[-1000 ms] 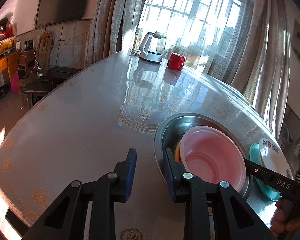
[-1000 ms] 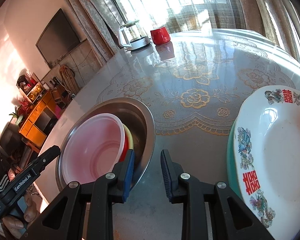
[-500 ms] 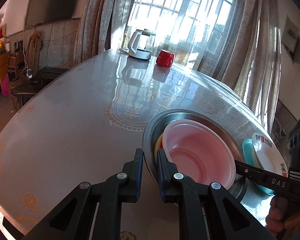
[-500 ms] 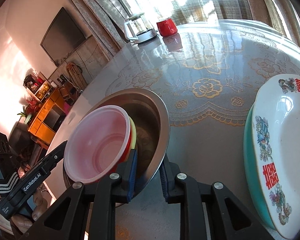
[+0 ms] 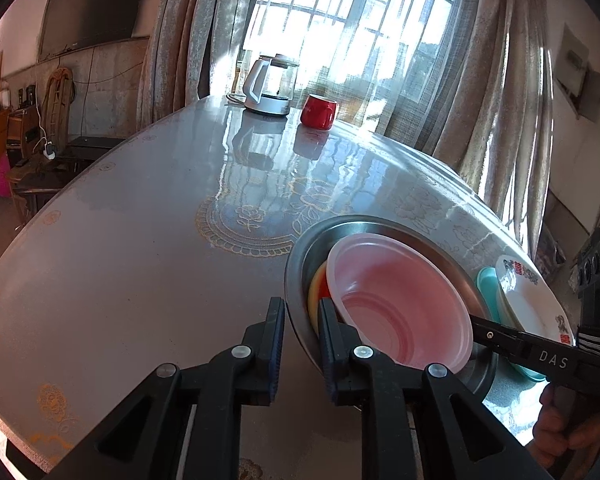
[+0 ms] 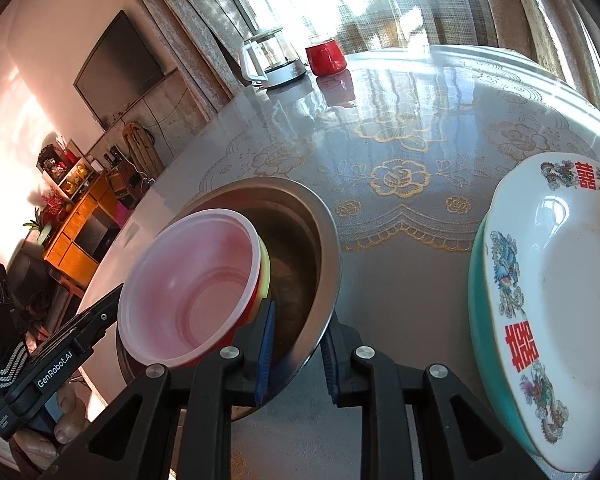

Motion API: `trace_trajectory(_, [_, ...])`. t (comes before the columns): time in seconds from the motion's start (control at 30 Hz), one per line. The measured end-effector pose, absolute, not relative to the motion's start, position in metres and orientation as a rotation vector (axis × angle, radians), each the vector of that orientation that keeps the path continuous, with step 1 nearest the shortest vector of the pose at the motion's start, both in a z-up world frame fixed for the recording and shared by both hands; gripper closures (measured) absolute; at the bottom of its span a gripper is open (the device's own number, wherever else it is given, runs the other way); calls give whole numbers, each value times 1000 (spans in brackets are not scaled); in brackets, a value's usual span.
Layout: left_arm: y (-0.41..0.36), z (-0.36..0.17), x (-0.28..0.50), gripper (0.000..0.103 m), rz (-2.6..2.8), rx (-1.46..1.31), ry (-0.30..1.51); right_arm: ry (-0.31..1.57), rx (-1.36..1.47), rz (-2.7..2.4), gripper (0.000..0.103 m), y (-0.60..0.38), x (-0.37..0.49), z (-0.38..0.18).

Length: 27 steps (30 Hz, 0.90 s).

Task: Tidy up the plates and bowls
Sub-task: 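Lift the steel basin with both tools and carry it onto the plate stack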

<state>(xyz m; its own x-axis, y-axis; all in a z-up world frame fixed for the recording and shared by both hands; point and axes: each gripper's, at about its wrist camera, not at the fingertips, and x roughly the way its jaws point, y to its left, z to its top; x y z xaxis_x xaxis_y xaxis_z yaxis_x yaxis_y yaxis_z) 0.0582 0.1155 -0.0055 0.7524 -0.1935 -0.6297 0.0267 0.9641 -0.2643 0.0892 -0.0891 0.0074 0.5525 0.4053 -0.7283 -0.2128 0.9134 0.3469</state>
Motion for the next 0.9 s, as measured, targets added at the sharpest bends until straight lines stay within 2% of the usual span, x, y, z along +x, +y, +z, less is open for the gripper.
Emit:
trace_trajectory(0.13, [117,-9,70,80,-129,-267,723,911,239,358,77,-93,89,7])
trace_trajectory(0.23, [118,-9,69,88,-154,-288,725,902,214,356,77,-91,87,8])
trace_trajectory(0.3, [116,-10,64,88,-153,-272,715,893,201,360,82,-89,85,9])
trace_trajectory(0.4, [118,-9,59,87,-172,-306,714,890,200,351,83,-90,86,8])
trace_trajectory(0.9, [106,18,41,87,-159,-293,676,845,214,369,83,-102,71,28])
